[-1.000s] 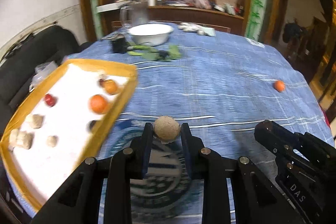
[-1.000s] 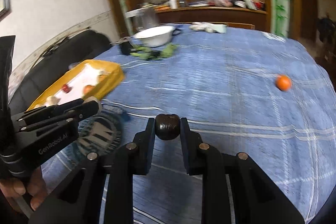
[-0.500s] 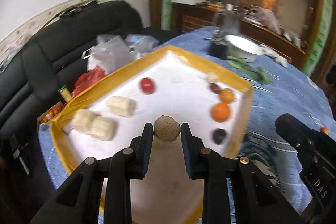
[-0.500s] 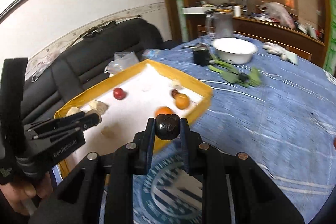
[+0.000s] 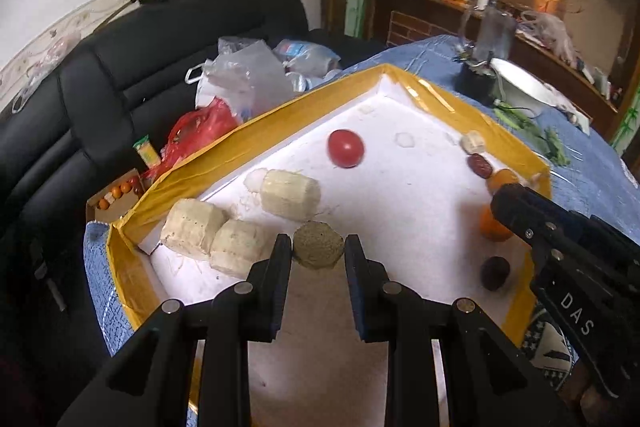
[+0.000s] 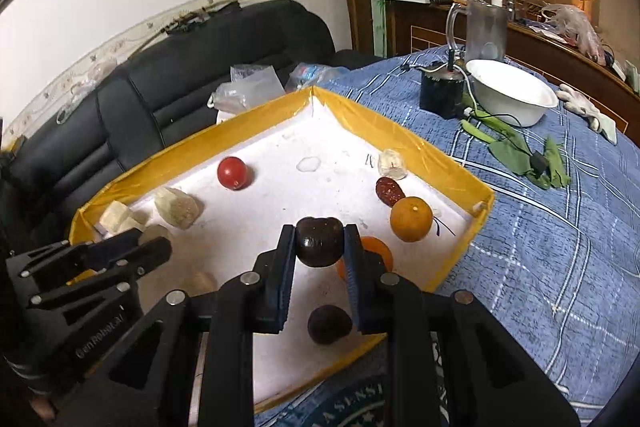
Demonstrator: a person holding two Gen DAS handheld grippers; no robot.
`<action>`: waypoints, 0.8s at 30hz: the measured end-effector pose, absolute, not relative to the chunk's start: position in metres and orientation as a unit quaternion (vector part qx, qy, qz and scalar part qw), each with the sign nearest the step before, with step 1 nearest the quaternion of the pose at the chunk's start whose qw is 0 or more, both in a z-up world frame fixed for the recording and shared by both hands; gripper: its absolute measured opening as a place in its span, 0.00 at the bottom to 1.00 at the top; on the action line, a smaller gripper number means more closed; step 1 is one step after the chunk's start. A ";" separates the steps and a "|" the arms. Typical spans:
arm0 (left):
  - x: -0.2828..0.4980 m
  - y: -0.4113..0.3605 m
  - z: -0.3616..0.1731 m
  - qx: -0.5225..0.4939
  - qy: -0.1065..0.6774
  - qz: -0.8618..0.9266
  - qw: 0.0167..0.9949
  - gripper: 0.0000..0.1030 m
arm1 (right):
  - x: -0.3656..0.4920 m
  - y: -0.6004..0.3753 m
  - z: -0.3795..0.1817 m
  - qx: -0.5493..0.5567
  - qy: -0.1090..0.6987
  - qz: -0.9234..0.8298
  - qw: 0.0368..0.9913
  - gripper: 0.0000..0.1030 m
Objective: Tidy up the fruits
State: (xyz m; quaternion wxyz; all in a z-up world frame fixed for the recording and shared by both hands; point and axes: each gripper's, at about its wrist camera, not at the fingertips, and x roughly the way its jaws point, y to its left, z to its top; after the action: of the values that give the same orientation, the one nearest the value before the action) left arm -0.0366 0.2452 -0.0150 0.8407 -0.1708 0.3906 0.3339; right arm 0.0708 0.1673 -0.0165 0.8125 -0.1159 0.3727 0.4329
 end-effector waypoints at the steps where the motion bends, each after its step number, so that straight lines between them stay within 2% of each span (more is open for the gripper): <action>1: -0.036 0.248 -0.017 -0.174 0.395 0.337 0.837 0.26 | 0.071 0.169 -0.018 -0.122 0.373 0.432 0.812 0.26; 3: -0.036 0.254 -0.021 -0.181 0.400 0.342 0.831 0.26 | 0.073 0.170 -0.021 -0.131 0.372 0.425 0.815 0.29; 6: -0.037 0.257 -0.021 -0.189 0.400 0.339 0.830 0.27 | 0.073 0.166 -0.019 -0.135 0.365 0.421 0.819 0.57; 8: -0.038 0.258 -0.020 -0.198 0.400 0.334 0.830 0.40 | 0.070 0.162 -0.015 -0.141 0.357 0.421 0.822 0.64; 9: -0.039 0.258 -0.019 -0.203 0.397 0.332 0.831 0.43 | 0.069 0.160 -0.013 -0.145 0.354 0.419 0.824 0.73; 10: -0.040 0.257 -0.018 -0.206 0.392 0.331 0.833 0.48 | 0.067 0.158 -0.012 -0.150 0.350 0.415 0.826 0.86; 12: -0.040 0.254 -0.016 -0.202 0.392 0.332 0.834 0.53 | 0.063 0.153 -0.008 -0.153 0.342 0.419 0.827 0.99; 18: -0.047 0.246 -0.006 -0.196 0.382 0.342 0.836 0.63 | 0.052 0.134 0.005 -0.177 0.322 0.412 0.834 1.00; 20: -0.049 0.244 -0.002 -0.193 0.376 0.351 0.836 0.72 | 0.050 0.126 0.010 -0.180 0.319 0.410 0.836 1.00; 24: -0.053 0.238 0.007 -0.182 0.363 0.357 0.841 0.75 | 0.044 0.113 0.020 -0.194 0.317 0.415 0.831 1.00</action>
State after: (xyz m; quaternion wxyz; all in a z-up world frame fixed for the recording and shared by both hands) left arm -0.0529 0.2381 0.0074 0.8411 -0.1825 0.3628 0.3572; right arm 0.0435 0.1128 0.0196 0.8308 -0.1940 0.3168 0.4145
